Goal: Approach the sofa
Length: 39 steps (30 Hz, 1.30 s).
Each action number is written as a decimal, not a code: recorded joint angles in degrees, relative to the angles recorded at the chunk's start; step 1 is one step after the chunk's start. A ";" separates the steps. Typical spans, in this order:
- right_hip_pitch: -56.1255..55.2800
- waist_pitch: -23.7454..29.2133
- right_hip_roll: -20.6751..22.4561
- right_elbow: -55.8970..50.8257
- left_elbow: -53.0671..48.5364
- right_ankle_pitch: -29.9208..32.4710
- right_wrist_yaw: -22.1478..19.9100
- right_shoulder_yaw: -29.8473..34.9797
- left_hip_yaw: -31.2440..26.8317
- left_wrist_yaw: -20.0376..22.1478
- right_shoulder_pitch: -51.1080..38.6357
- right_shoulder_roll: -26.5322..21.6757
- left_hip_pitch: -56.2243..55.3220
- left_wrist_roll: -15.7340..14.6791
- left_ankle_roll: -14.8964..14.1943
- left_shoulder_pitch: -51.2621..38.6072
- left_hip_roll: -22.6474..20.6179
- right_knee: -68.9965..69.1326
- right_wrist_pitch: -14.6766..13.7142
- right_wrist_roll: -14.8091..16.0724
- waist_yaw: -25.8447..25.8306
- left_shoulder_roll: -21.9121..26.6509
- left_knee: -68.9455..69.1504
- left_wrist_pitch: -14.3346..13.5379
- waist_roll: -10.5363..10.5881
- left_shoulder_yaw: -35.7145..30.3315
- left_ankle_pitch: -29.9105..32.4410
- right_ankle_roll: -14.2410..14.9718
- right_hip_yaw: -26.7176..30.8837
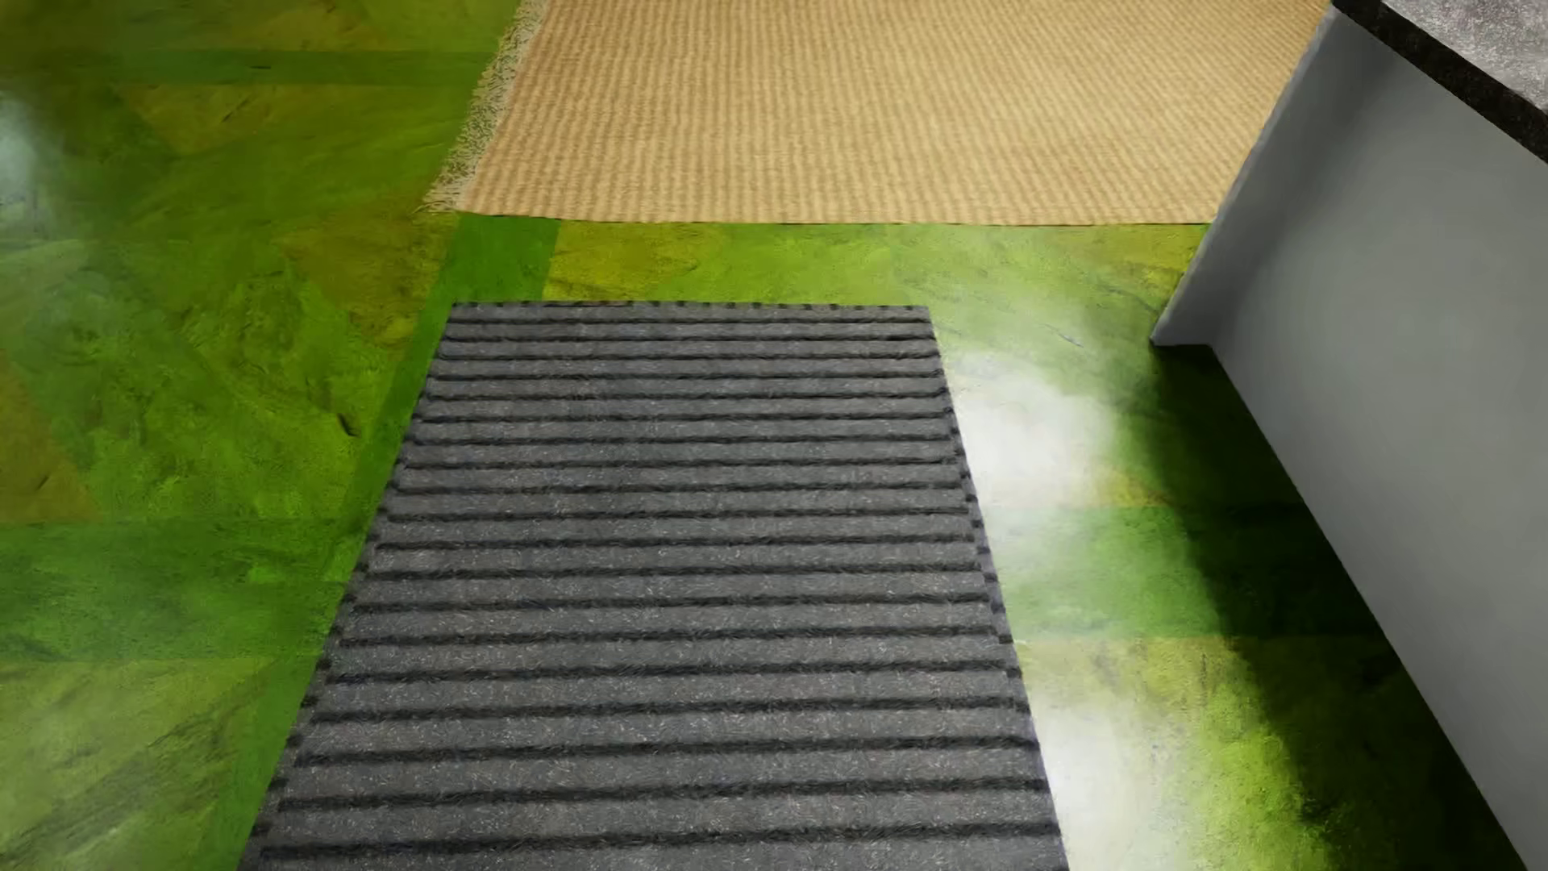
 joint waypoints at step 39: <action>-16.23 4.37 4.22 3.36 -1.38 18.84 0.00 4.54 0.00 0.00 8.10 -2.61 2.29 0.00 0.00 4.46 7.12 13.31 0.00 0.00 -9.07 -1.28 59.25 0.00 8.08 10.11 8.80 0.00 0.00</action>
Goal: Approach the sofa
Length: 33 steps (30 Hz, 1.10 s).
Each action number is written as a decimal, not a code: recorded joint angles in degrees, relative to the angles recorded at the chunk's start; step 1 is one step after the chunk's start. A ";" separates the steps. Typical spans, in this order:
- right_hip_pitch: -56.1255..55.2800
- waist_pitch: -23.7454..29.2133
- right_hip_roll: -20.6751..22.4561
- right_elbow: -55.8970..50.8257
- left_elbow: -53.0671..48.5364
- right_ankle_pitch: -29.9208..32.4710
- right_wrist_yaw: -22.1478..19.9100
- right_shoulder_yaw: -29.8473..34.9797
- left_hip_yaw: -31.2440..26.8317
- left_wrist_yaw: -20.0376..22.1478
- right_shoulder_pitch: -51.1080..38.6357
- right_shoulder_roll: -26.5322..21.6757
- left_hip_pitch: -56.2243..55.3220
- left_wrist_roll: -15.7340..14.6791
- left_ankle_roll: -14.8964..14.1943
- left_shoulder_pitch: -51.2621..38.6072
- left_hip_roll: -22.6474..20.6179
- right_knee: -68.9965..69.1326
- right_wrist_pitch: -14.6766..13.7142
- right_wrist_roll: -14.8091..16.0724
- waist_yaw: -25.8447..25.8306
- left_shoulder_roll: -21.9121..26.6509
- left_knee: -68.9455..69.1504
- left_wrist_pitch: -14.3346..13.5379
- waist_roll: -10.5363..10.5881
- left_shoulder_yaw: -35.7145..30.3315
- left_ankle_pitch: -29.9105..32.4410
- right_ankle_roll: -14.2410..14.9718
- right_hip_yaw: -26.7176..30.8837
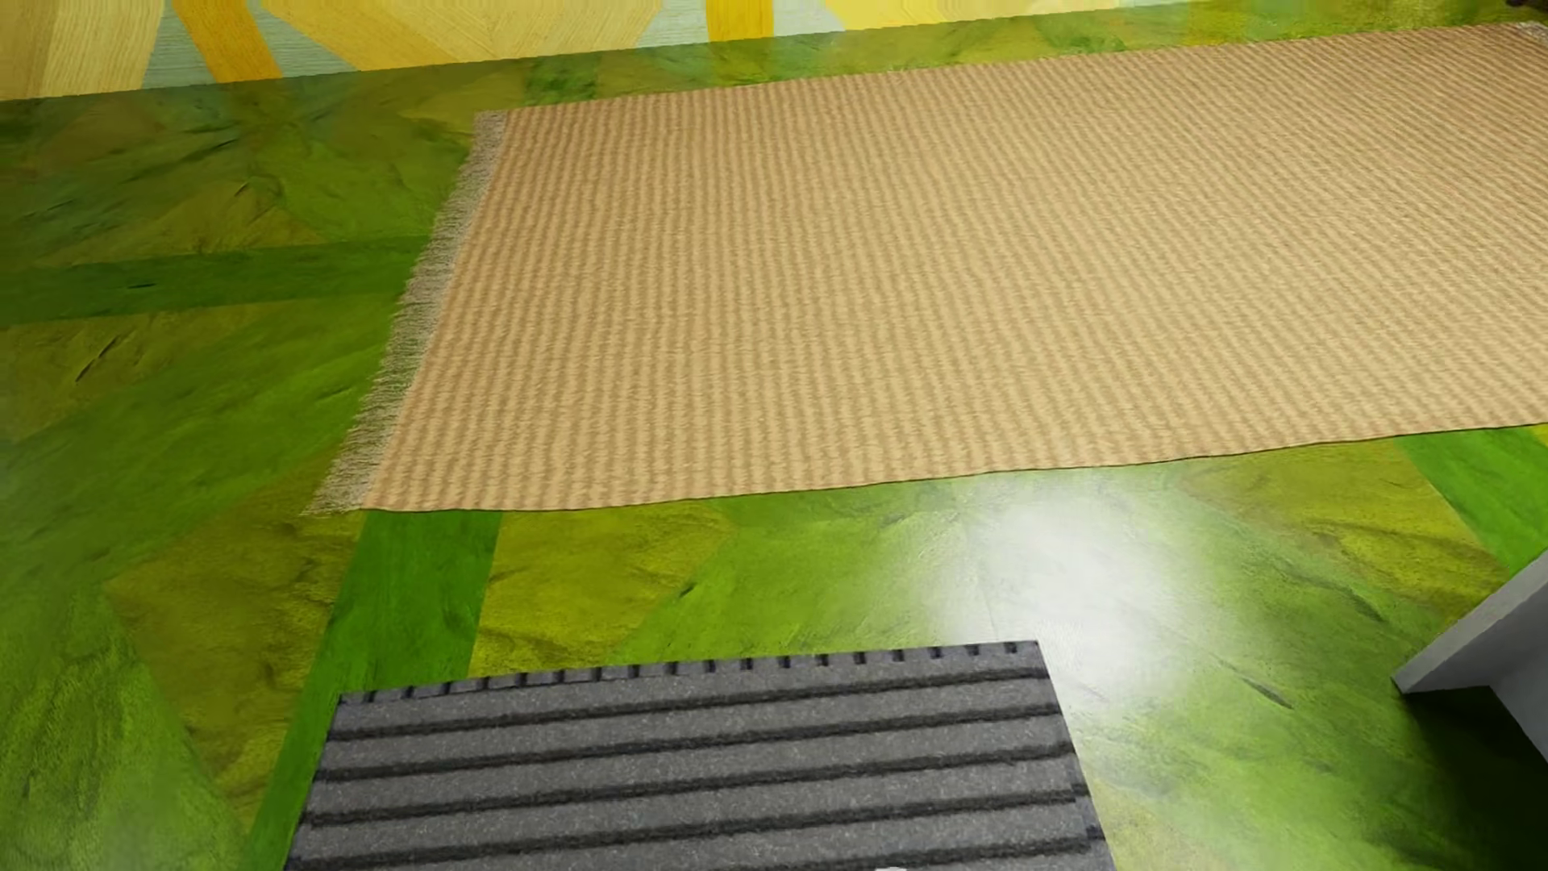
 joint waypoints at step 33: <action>15.12 0.98 0.76 -3.70 2.11 -9.29 0.00 -5.39 0.00 0.00 -1.31 -1.86 -18.30 0.00 0.00 6.52 -0.72 -6.88 0.00 0.00 13.88 3.45 -17.05 0.00 -7.72 5.37 -13.98 0.00 0.00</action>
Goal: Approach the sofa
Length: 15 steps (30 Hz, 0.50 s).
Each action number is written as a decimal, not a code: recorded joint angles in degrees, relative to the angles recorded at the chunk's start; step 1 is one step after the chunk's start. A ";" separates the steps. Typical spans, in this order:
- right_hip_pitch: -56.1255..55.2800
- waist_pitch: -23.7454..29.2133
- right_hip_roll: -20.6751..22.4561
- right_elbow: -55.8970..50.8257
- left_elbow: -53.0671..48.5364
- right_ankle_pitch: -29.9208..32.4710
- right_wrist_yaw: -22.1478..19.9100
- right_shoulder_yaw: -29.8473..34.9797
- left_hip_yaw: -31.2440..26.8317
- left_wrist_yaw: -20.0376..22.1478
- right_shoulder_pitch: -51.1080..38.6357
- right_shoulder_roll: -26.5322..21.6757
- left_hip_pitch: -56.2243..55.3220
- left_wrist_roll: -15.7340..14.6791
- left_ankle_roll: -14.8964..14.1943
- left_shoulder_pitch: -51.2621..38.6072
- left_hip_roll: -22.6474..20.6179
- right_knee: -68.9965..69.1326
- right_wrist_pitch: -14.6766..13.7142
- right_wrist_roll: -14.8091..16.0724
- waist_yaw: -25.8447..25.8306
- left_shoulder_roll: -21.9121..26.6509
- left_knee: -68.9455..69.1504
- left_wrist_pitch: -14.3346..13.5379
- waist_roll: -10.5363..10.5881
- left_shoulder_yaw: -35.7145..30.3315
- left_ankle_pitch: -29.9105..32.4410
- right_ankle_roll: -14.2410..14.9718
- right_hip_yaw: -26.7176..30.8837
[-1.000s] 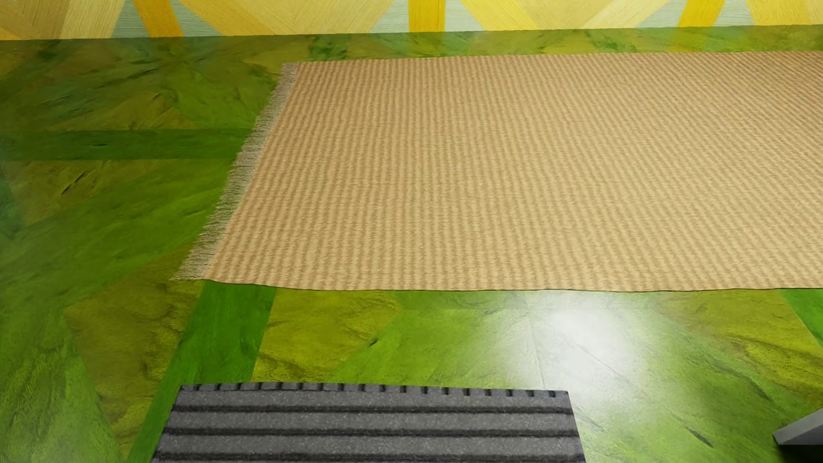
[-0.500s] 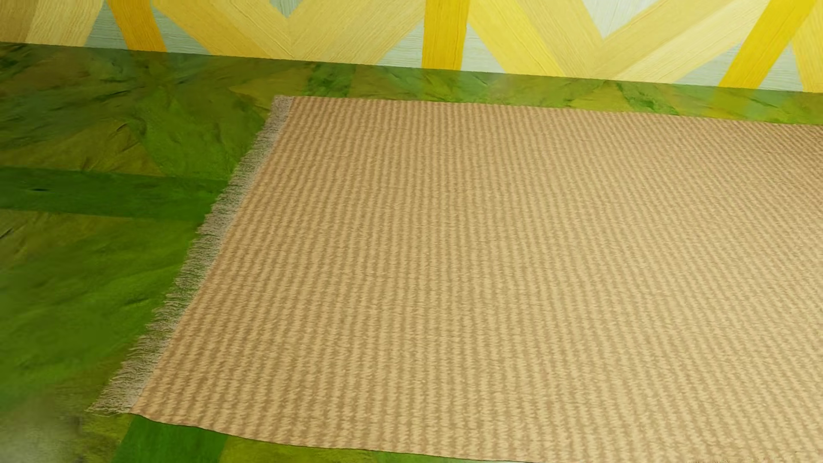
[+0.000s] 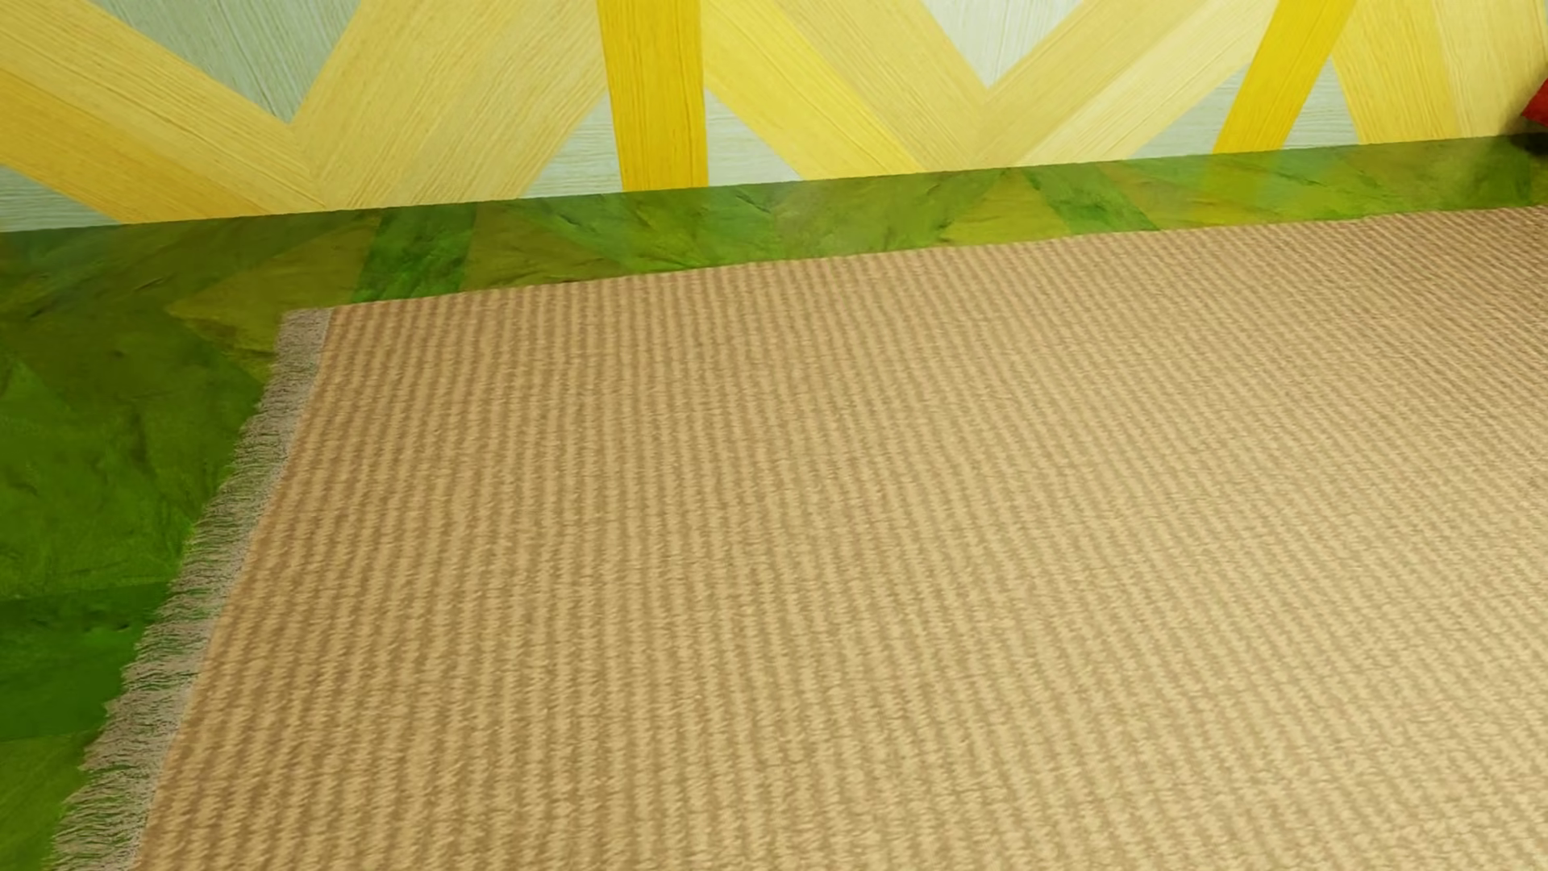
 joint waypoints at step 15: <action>-18.61 -2.08 -13.13 -1.67 -5.72 4.89 0.00 0.53 0.00 0.00 0.67 2.97 19.83 0.00 0.00 0.06 8.66 9.45 0.00 0.00 -3.84 2.47 -20.48 0.00 -4.55 2.44 -0.90 0.00 0.00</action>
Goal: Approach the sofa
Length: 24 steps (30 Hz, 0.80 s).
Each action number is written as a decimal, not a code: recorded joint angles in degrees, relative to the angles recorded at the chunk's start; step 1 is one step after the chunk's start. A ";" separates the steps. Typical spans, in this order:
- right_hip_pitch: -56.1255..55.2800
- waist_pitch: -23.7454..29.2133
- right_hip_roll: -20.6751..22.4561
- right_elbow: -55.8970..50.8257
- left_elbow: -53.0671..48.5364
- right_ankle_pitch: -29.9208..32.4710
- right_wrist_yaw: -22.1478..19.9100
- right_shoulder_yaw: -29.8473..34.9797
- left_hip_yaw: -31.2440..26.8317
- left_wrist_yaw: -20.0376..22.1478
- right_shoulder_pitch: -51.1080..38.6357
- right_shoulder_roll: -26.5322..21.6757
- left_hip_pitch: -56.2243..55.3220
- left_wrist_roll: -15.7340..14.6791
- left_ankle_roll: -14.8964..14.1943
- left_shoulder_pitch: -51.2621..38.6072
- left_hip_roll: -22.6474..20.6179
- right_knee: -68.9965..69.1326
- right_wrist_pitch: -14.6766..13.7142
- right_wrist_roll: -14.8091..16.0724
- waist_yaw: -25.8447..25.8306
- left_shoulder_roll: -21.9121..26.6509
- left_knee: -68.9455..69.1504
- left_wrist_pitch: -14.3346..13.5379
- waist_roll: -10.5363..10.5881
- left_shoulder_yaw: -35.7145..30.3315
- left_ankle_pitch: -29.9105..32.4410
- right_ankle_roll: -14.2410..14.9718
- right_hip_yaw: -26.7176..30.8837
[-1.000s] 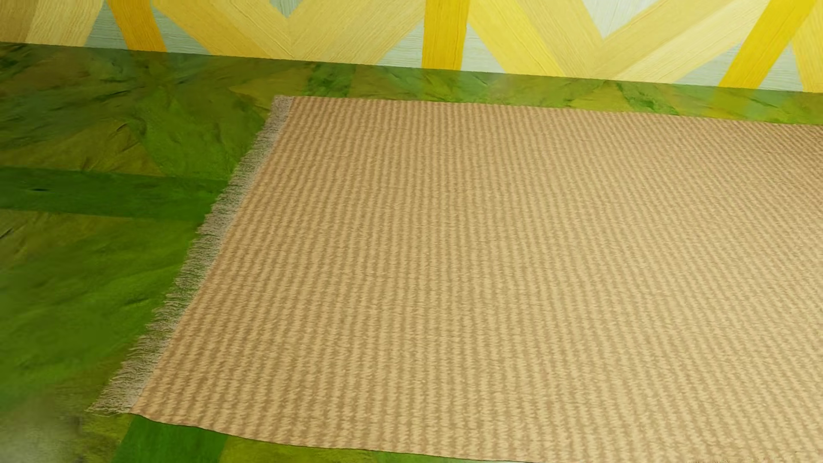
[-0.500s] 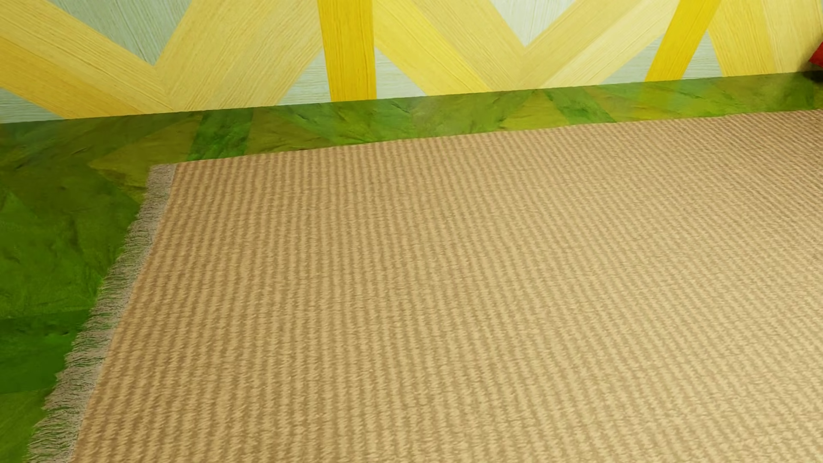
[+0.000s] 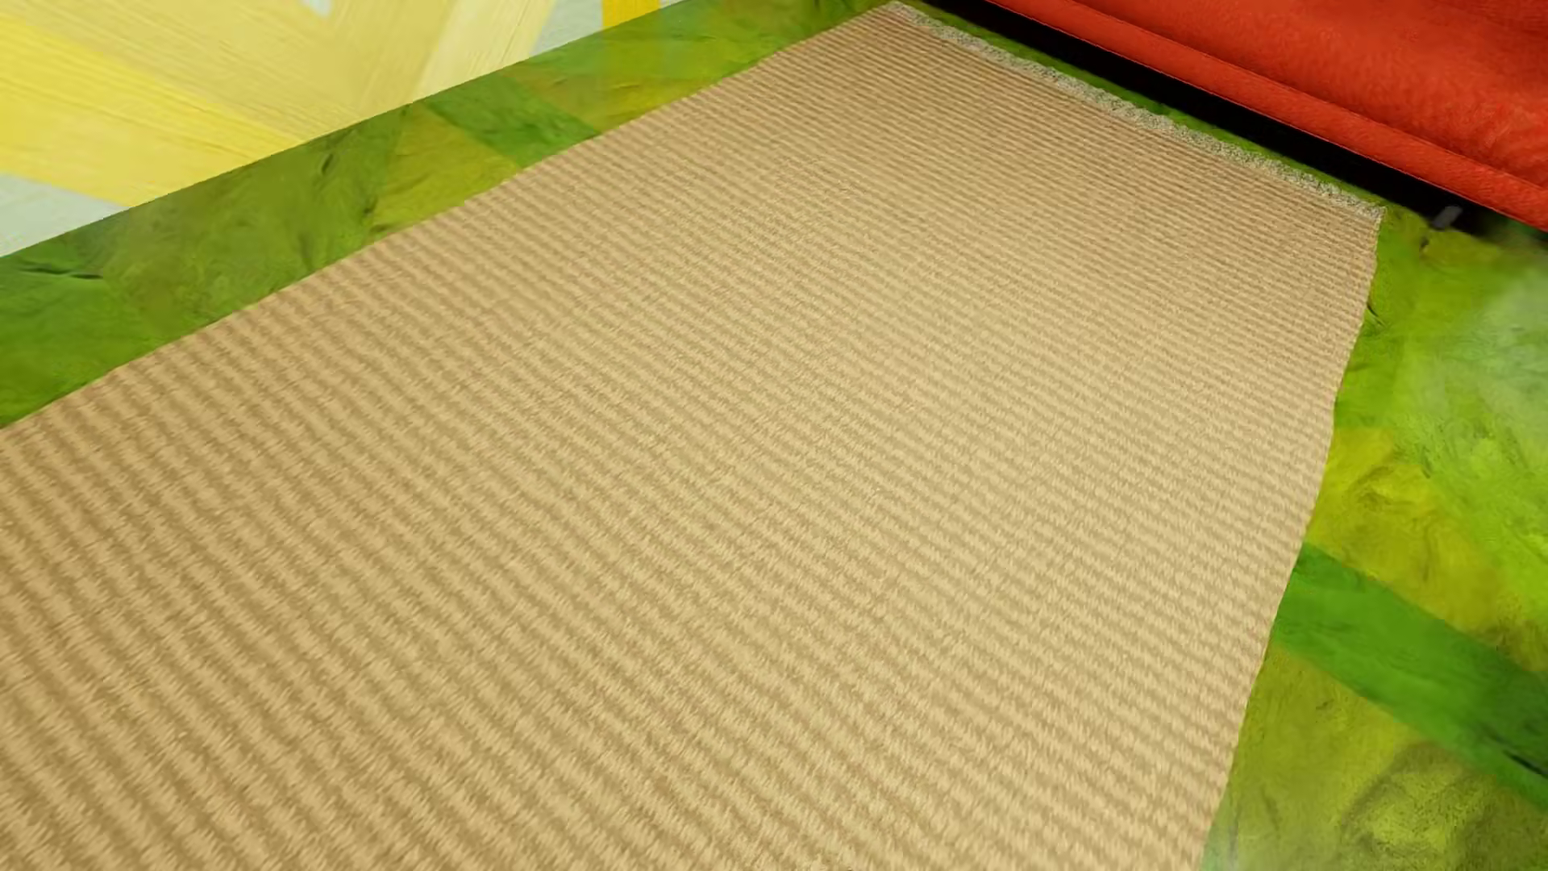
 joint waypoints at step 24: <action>46.62 -0.99 -2.79 -16.59 9.90 -15.22 0.00 -17.90 0.00 0.00 -12.45 -3.78 -42.05 0.00 0.00 9.30 -11.34 -7.62 0.00 0.00 21.52 -0.31 10.41 0.00 3.50 -12.45 7.34 0.00 0.00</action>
